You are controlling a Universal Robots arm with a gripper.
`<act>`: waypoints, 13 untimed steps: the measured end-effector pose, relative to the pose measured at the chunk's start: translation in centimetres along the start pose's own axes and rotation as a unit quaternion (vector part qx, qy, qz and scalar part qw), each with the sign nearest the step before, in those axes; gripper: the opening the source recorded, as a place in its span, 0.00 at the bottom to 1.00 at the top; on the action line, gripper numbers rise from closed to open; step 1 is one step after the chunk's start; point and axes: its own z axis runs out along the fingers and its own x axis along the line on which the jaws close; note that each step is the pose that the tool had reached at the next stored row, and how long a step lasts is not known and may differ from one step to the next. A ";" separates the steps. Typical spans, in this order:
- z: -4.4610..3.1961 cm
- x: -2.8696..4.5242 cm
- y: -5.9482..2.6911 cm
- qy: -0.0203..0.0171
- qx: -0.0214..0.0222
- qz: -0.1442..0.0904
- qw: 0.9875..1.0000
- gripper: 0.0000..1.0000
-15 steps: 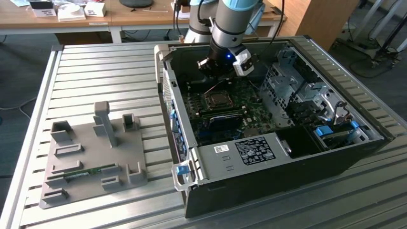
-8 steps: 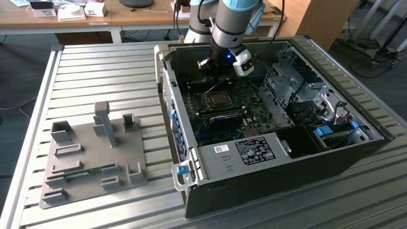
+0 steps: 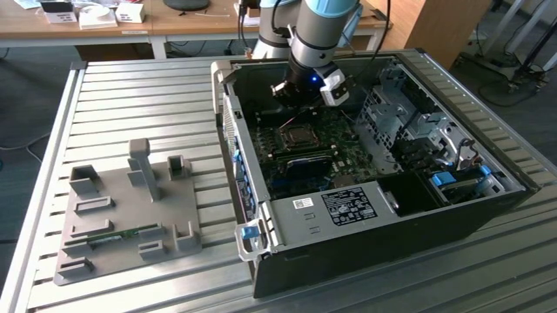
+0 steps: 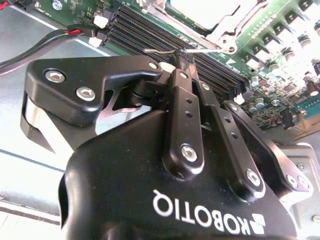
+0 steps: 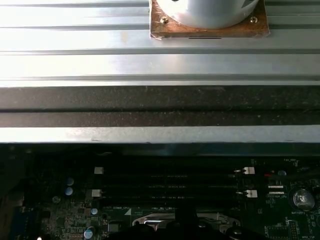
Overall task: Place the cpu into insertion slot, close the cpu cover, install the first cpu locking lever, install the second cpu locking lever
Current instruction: 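Install the first cpu locking lever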
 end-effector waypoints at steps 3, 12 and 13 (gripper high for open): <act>0.02 -0.07 0.03 0.000 0.000 0.000 1.000 0.11; 0.09 -0.08 0.27 0.000 0.000 0.000 1.000 0.11; 0.11 -0.08 0.28 0.000 0.000 0.000 1.000 0.11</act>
